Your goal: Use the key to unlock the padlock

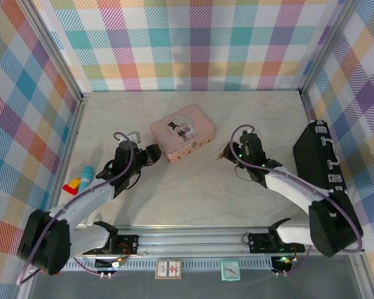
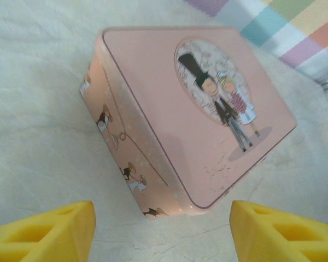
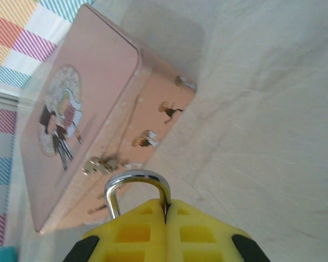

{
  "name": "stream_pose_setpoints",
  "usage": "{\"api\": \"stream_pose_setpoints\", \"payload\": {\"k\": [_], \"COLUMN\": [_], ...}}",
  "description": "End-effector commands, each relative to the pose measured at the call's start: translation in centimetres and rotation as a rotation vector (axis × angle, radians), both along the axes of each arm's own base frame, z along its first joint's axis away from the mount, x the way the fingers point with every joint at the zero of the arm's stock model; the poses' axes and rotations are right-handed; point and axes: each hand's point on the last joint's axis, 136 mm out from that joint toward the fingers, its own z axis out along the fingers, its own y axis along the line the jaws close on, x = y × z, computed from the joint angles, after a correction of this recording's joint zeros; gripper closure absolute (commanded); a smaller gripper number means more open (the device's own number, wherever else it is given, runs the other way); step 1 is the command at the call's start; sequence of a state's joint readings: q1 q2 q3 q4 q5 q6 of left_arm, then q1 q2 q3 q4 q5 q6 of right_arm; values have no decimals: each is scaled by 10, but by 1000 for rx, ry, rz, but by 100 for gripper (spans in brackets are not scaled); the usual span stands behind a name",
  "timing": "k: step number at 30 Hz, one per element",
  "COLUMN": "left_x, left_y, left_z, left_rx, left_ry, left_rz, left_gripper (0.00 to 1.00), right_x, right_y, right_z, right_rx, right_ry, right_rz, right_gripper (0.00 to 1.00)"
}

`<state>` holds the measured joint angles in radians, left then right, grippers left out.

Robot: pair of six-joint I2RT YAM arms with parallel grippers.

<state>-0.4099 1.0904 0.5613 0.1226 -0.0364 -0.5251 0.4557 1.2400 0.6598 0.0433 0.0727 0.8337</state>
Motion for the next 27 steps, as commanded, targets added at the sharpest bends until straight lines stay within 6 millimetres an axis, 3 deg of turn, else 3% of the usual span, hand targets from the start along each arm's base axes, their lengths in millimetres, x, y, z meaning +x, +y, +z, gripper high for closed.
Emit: {"api": "stream_pose_setpoints", "payload": {"k": [1,7,12,17,27], "left_x": [-10,-27,-35,-38,-40], "left_y": [19,36,42,50,47], "left_z": [10,12,9,12,14], "left_rx": [55,97,110,131,128], "left_ry": [-52,-116,-167,-204,-237], "left_rz": [49,77,78,105,79], "left_gripper": [33,30,29,25,16], "right_x": [-33,-57,-63,-61,-37], "right_y": [-25,-47,-56,-55,-44], "right_z": [-24,-27,-39,-51,-63], "right_rx": [-178,-292,-340,-359,-375], "right_ry": [111,189,254,300,323], "right_rz": [53,66,71,87,109], "right_gripper": [100,100,100,100,100]}}
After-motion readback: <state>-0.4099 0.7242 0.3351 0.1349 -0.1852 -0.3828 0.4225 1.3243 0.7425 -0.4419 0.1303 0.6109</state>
